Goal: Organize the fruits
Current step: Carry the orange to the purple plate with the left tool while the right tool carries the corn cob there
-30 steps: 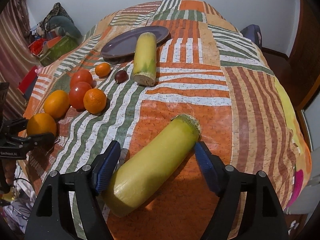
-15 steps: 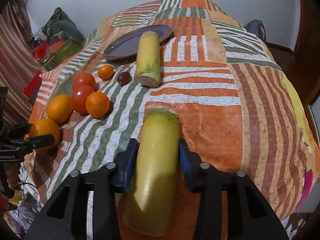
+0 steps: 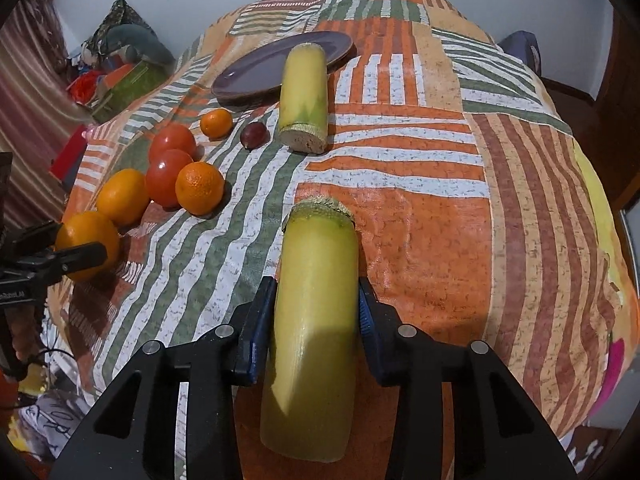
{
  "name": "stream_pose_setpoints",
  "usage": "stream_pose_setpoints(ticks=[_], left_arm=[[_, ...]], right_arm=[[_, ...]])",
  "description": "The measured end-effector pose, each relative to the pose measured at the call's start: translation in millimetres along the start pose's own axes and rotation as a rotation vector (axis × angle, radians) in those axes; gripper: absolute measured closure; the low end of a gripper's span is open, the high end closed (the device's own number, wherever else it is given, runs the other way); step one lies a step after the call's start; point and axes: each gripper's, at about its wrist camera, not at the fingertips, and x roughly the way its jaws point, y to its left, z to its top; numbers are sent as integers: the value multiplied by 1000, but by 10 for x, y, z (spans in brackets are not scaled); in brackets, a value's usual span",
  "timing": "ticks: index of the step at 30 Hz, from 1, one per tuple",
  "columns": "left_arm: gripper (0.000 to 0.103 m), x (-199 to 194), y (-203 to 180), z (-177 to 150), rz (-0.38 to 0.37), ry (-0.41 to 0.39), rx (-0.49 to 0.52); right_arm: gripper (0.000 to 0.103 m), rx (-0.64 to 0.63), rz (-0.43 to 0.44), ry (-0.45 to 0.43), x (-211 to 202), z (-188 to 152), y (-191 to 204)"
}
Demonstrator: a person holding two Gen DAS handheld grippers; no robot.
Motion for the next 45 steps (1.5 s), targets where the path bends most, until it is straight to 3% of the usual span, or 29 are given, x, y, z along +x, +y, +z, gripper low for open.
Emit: stream_pose_setpoints(ticks=[15, 31, 45], left_arm=[[35, -382, -17, 394, 16, -130, 27], [35, -406, 135, 1031, 39, -225, 25], [35, -244, 260, 1660, 72, -281, 38]], right_arm=[[69, 1, 5, -107, -270, 362, -4], [69, -80, -20, -243, -459, 1006, 115], [69, -160, -13, -313, -257, 1598, 343]])
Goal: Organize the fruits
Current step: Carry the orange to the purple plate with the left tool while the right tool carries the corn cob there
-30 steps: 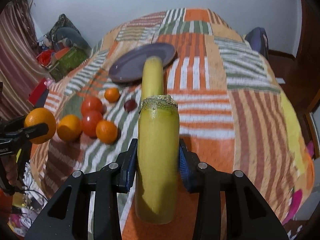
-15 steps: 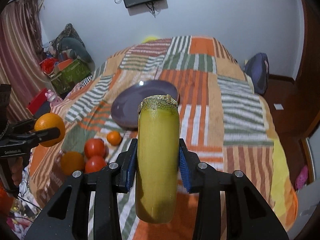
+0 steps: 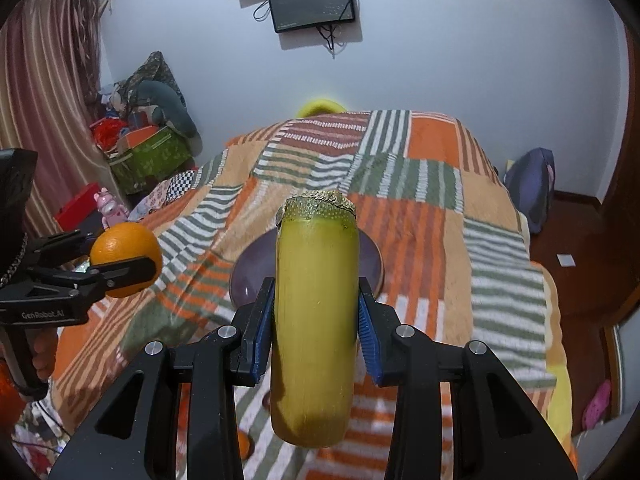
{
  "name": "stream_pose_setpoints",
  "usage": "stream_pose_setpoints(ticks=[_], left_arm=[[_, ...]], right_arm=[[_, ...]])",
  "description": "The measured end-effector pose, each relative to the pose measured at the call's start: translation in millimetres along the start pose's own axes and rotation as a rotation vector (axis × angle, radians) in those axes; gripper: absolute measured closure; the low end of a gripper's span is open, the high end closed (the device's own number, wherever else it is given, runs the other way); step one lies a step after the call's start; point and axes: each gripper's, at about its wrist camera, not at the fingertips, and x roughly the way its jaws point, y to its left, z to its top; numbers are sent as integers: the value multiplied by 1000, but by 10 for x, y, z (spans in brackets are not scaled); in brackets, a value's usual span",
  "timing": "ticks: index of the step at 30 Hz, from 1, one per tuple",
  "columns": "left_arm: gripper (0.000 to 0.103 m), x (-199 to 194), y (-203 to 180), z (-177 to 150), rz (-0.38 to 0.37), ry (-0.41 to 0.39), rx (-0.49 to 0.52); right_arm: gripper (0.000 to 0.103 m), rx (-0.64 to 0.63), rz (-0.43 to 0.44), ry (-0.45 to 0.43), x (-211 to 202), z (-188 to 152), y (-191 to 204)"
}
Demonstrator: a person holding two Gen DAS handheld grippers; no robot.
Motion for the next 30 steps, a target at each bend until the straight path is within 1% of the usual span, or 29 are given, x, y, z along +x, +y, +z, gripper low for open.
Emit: stream_pose_setpoints(ticks=[5, 6, 10, 17, 26, 30], left_arm=[[35, 226, 79, 142, 1, 15, -14], [35, 266, 93, 159, 0, 18, -17], [35, 460, 191, 229, 5, 34, -26], [35, 832, 367, 298, 5, 79, -58], [35, 1222, 465, 338, 18, 133, -51], [35, 1384, 466, 351, 23, 158, -38]], right_arm=[[69, -11, 10, 8, 212, 93, 40], [69, -7, 9, -9, 253, 107, 42], [69, 1, 22, 7, 452, 191, 30], [69, 16, 17, 36, 789, 286, 7], [70, 3, 6, 108, 1204, 325, -25], [70, -5, 25, 153, 1353, 327, -32]])
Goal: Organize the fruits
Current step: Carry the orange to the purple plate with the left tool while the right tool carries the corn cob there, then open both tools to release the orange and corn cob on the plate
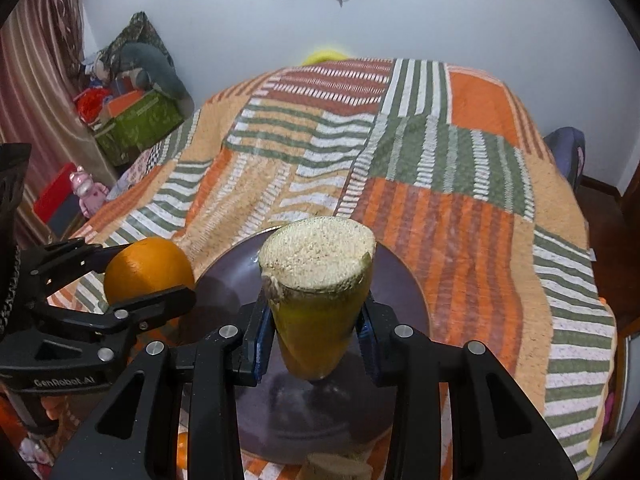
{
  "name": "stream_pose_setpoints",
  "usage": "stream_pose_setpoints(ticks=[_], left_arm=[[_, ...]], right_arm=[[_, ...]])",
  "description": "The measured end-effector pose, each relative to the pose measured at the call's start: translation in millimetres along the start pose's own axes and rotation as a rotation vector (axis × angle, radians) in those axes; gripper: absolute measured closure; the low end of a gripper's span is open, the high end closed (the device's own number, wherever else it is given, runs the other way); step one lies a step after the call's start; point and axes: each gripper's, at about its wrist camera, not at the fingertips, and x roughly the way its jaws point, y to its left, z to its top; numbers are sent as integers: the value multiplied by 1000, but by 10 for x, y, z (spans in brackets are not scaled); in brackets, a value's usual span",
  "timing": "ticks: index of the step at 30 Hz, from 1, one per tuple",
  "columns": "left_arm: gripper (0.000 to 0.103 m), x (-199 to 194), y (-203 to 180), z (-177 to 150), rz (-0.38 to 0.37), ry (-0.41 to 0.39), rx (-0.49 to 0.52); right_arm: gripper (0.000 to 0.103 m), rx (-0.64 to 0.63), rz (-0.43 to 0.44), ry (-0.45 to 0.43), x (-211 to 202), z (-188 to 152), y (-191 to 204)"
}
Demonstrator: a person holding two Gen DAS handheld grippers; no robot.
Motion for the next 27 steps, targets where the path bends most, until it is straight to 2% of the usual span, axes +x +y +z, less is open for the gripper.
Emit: stream_pose_setpoints(ticks=[9, 19, 23, 27], left_arm=[[35, 303, -61, 9, 2, 61, 31], [35, 441, -127, 38, 5, 71, 55], [35, 496, -142, 50, 8, 86, 75], [35, 507, -192, 46, 33, 64, 112]], right_arm=[[70, -56, 16, 67, 124, 82, -10], [70, -66, 28, 107, 326, 232, 22], [70, -93, 13, 187, 496, 176, 64], [70, -7, 71, 229, 597, 131, -90]])
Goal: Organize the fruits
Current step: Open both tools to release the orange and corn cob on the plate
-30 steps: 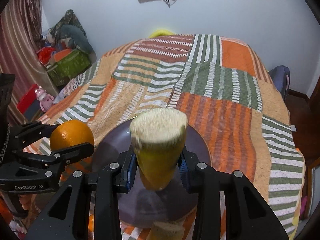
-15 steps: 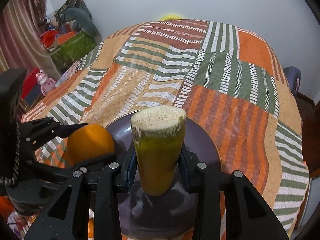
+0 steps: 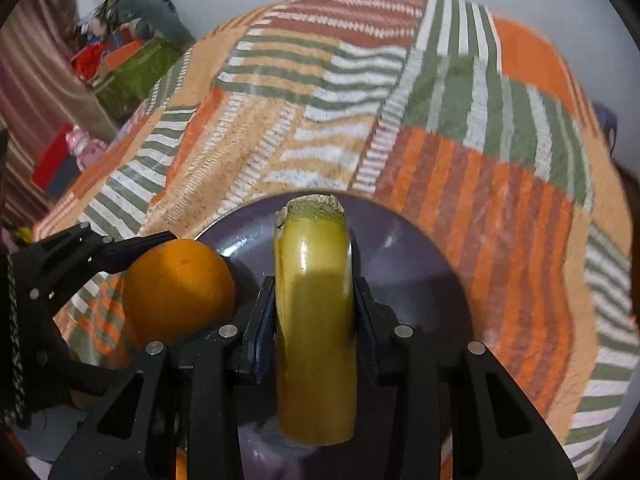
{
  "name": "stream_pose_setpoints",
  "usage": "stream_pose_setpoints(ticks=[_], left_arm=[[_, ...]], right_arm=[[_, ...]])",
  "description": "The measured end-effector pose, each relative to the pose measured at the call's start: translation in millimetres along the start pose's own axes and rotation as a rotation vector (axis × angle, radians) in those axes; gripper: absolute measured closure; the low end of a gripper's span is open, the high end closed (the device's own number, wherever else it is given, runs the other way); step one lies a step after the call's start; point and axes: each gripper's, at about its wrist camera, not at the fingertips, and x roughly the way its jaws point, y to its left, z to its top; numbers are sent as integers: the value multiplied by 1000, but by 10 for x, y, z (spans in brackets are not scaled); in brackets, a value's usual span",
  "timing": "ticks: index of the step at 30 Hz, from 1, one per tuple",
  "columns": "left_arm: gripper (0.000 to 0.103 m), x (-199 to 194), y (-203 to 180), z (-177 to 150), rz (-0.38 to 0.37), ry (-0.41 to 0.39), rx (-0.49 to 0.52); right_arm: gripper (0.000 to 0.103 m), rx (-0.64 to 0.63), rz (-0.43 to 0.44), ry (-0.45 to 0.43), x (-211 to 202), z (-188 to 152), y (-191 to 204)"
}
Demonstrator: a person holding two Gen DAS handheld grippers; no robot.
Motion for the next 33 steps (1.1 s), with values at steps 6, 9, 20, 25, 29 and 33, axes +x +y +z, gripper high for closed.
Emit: stream_pose_setpoints(ticks=[6, 9, 20, 25, 29, 33], left_arm=[[35, 20, 55, 13, -22, 6, -32], [34, -46, 27, -13, -15, -15, -18], [32, -598, 8, -46, -6, -105, -33], [31, -952, 45, -196, 11, -135, -55], [31, -1207, 64, -398, 25, -145, -71], [31, -1423, 107, -653, 48, -132, -84]], right_arm=[[69, -5, -15, 26, 1, -19, 23], [67, -12, -23, 6, -64, -48, 54], [66, -23, -51, -137, -680, -115, 121], [62, -18, -62, -201, -1014, -272, 229], [60, -5, -65, -242, -1243, -471, 289], [60, 5, -68, -271, -1421, -684, 358]])
